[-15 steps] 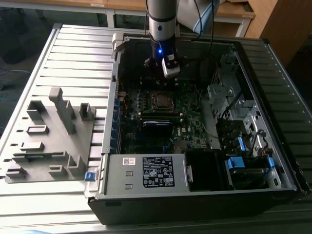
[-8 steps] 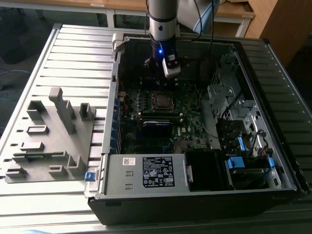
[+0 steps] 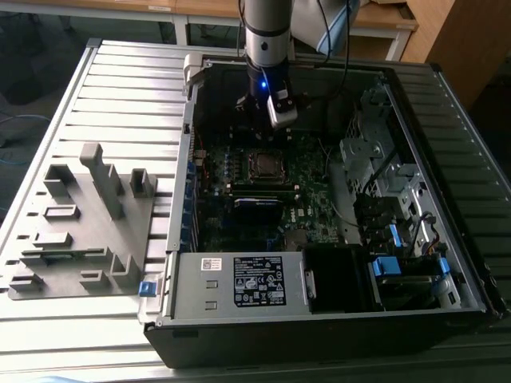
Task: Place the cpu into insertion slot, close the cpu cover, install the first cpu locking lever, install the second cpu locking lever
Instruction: 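Install the first cpu locking lever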
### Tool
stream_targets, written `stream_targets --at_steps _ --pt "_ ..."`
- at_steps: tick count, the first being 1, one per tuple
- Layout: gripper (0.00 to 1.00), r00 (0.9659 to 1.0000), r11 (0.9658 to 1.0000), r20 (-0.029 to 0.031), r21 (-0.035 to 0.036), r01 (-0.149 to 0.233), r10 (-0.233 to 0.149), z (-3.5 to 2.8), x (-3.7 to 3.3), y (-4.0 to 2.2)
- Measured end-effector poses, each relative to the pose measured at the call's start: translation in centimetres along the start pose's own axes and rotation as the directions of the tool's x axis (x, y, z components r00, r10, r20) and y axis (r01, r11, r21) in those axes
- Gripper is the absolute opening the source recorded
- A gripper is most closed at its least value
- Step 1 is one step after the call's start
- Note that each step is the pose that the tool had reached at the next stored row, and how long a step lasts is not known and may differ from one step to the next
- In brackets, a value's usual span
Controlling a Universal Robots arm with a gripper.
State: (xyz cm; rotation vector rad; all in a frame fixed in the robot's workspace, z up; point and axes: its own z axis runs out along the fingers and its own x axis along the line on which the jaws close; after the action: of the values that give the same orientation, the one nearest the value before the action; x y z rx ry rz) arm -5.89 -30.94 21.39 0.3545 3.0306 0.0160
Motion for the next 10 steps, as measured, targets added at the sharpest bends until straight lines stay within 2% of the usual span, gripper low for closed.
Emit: stream_targets --at_steps 10 --pt "0.11 1.0 1.0 -0.0006 -0.0026 0.002 -0.002 0.01 -0.26 -1.09"
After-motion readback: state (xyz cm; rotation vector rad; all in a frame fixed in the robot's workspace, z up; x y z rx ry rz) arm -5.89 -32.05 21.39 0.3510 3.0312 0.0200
